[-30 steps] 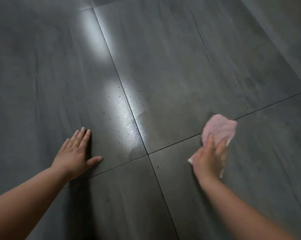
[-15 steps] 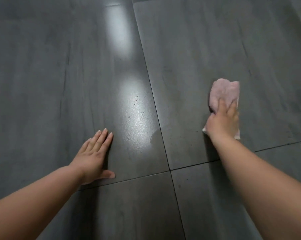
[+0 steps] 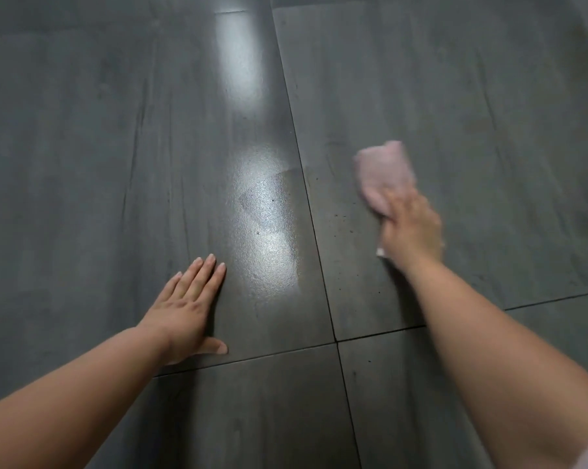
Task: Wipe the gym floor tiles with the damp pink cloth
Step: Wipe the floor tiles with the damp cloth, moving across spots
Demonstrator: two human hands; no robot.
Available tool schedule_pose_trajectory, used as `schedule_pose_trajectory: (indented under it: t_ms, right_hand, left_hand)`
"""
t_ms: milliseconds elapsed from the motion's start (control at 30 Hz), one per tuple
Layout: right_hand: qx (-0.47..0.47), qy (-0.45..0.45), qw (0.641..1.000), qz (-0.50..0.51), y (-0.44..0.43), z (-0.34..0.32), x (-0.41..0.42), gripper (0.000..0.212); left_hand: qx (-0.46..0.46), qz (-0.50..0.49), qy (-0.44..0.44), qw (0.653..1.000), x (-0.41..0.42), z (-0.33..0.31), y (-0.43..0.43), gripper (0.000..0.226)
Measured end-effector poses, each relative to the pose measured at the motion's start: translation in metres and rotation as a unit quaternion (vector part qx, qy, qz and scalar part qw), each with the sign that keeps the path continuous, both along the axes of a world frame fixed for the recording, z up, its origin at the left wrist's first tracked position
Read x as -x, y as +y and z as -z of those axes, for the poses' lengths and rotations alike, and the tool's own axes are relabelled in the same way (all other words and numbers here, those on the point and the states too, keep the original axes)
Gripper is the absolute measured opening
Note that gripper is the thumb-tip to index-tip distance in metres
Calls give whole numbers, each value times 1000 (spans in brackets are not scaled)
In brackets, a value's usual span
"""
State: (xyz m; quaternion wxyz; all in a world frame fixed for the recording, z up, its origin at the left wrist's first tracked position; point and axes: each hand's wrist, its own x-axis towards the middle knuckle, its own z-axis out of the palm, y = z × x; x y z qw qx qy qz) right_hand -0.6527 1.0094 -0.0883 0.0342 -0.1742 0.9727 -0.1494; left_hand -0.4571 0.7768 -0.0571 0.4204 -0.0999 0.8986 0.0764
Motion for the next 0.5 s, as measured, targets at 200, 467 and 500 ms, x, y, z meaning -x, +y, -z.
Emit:
schedule_pose_trajectory:
  t_ms: [200,467,500]
  right_hand:
    - [-9,-32,963,266,82,3,-44,53]
    - [10,30,973,-230,49,21,-189,50]
    - [-6,34,962,-272,62,22,-182,48]
  left_hand:
    - [-4,-8,0,1000,0,0,3,117]
    - [4,-26,37,999,-2,-5,9,121]
    - [4,-27,47,999,-3,-5,10,120]
